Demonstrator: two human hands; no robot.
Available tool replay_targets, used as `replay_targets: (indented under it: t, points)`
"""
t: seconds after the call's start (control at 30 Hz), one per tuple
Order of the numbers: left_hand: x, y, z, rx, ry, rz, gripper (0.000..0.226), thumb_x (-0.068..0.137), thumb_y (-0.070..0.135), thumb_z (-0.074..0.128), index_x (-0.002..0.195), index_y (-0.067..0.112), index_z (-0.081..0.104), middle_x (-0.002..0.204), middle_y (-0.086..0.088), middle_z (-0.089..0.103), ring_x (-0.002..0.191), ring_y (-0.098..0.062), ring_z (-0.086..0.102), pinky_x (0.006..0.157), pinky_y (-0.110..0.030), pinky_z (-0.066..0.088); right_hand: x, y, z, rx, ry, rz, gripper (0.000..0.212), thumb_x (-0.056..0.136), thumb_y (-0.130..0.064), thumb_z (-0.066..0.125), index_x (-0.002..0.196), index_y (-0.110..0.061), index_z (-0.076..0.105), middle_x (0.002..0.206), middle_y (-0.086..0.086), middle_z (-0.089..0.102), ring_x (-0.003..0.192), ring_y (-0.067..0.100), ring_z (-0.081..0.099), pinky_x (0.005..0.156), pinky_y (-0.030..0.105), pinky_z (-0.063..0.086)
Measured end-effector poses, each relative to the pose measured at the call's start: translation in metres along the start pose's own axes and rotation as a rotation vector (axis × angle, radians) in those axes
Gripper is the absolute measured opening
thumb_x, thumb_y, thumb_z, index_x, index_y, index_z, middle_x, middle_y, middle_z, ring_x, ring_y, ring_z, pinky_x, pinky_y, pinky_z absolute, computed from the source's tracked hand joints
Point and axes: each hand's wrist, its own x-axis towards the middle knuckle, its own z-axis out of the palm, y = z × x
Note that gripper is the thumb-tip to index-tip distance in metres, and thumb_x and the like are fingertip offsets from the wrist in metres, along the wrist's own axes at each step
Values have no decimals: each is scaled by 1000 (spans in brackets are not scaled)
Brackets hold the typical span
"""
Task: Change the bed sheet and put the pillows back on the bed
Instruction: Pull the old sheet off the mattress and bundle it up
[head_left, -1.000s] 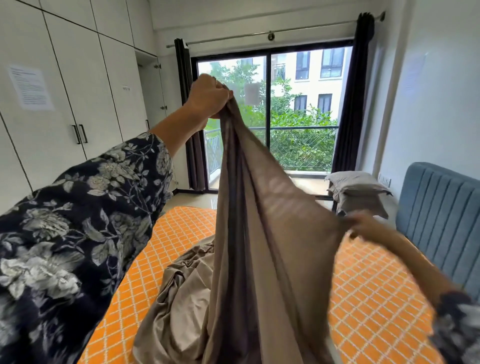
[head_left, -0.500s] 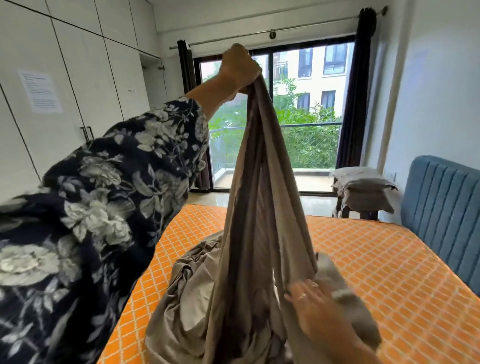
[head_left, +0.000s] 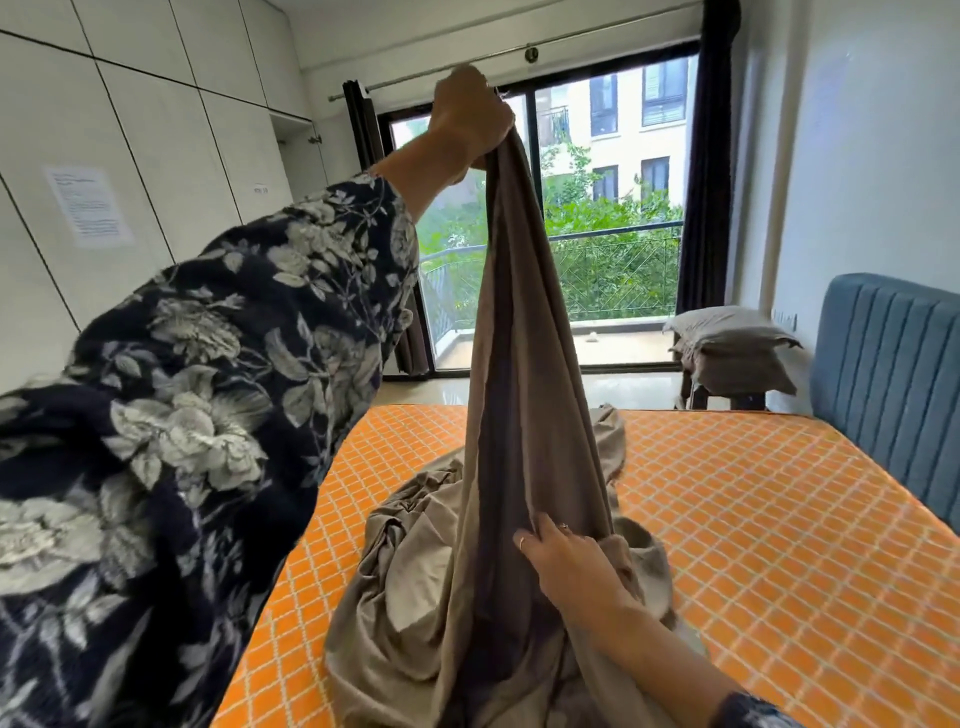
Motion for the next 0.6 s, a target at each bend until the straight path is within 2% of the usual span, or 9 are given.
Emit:
replay_targets:
  t: [0.03,0.1,0.2,0.27,0.33,0.4,0.5,0.6]
  points:
    - [-1,1,-1,7,2,9,33,89,9,50,117,-3,60,116,-18,65,106,-29,65,85,-36,56,2,-2,3,76,-133,63,44,87,0,41,128,-16,50,121,10,52,104,29,59,79,39,52]
    - [-1,2,-1,16,2,20,34,89,10,50,118,-3,60,118,-18,64,106,-29,64,85,-36,56,7,-6,8,199,-274,161,41,90,2,35,122,-15,54,126,10,52,113,31,52,90,40,48]
    - [0,2,-1,22,33,26,32,88,10,53,117,-2,61,116,-16,65,102,-26,66,83,-35,57,13,-11,21,419,-269,277,46,91,-1,34,128,-19,55,133,5,50,123,27,48,100,36,43]
    - [-1,1,1,25,60,28,27,88,7,57,113,-2,62,111,-13,66,96,-23,67,79,-36,58,18,-17,29,533,-289,332,48,93,-10,37,139,-22,45,139,7,47,129,28,44,107,37,39]
    - [-2,0,2,27,69,28,26,88,6,57,113,-2,61,110,-12,65,92,-22,67,76,-35,59,23,-27,34,584,-282,381,48,96,-32,42,143,-21,39,139,9,47,129,30,44,106,41,39]
    - [-3,-4,2,34,70,30,24,88,5,56,110,-1,62,108,-12,66,90,-23,68,74,-37,59,28,-36,39,621,-244,427,54,94,-51,44,139,-22,43,133,7,51,126,29,47,102,43,42]
    - [-2,-11,-1,30,73,25,16,87,4,56,102,4,59,107,-11,65,90,-23,68,71,-38,60,40,-50,45,665,-171,515,53,93,-56,46,134,-22,49,128,7,52,121,29,49,98,43,44]
    - [5,-24,-8,45,53,33,12,89,3,54,100,7,56,105,-10,65,87,-21,68,73,-38,60,54,-60,57,541,-137,594,50,93,-55,47,132,-24,52,129,7,49,120,30,48,96,43,44]
